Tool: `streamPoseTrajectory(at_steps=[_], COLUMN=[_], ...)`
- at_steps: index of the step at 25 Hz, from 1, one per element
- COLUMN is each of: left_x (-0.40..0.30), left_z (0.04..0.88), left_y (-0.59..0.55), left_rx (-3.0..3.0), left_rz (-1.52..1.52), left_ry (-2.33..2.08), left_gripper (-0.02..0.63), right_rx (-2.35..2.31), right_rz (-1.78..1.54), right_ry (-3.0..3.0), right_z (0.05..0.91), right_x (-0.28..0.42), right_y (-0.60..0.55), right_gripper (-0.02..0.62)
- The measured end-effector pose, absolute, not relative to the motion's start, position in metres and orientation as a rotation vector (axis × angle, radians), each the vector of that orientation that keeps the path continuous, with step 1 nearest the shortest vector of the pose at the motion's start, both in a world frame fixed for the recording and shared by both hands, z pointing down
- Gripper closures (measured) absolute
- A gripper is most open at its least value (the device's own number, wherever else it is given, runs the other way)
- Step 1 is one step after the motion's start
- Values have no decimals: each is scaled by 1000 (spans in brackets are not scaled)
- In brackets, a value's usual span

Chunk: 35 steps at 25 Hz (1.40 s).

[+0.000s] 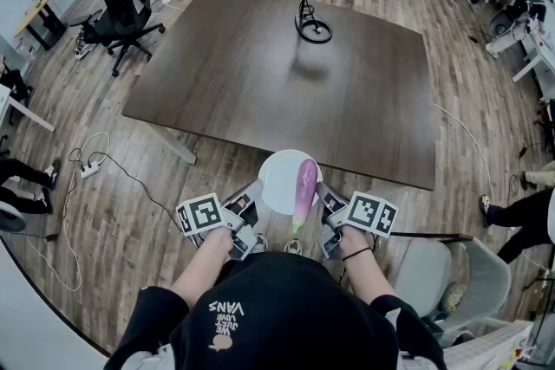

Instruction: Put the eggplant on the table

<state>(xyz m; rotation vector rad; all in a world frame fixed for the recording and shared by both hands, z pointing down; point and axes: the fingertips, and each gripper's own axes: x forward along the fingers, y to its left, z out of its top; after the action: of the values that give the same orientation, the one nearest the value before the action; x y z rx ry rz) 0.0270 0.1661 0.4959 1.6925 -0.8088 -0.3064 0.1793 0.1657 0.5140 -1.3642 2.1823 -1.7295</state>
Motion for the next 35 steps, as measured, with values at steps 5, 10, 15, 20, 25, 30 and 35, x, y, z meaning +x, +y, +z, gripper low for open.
streamPoseTrajectory(at_steps=[5,10,15,20,25,30,35], left_x=[26,26,26,27,28,29,30], left_z=[499,501,500,501,504,505,508], left_y=[166,163,166,167,168,166,173], left_rx=[1692,1700,1696,1683,1678,1659,1647], left_rz=[-306,-301,-307,-313,-324,-353,-385], left_ry=[-812,-817,-820,-828,-848,-885,-924], left_gripper=[581,581,581,581,581,581,581], right_rx=[-1363,-1362,-1349,-1332,-1304,-1263,-1222], right_rz=[-1729,-1732,-1726,-1727,-1739,-1752,-1751], right_ry=[2187,2190,2188,2192,2214,2260,2317], right_z=[517,519,516,517,518,519,520], right_x=[179,179,178,179,181,182,182], right_y=[164,162,164,163,160,151,151], right_gripper=[552,552,552,552,552,552,552])
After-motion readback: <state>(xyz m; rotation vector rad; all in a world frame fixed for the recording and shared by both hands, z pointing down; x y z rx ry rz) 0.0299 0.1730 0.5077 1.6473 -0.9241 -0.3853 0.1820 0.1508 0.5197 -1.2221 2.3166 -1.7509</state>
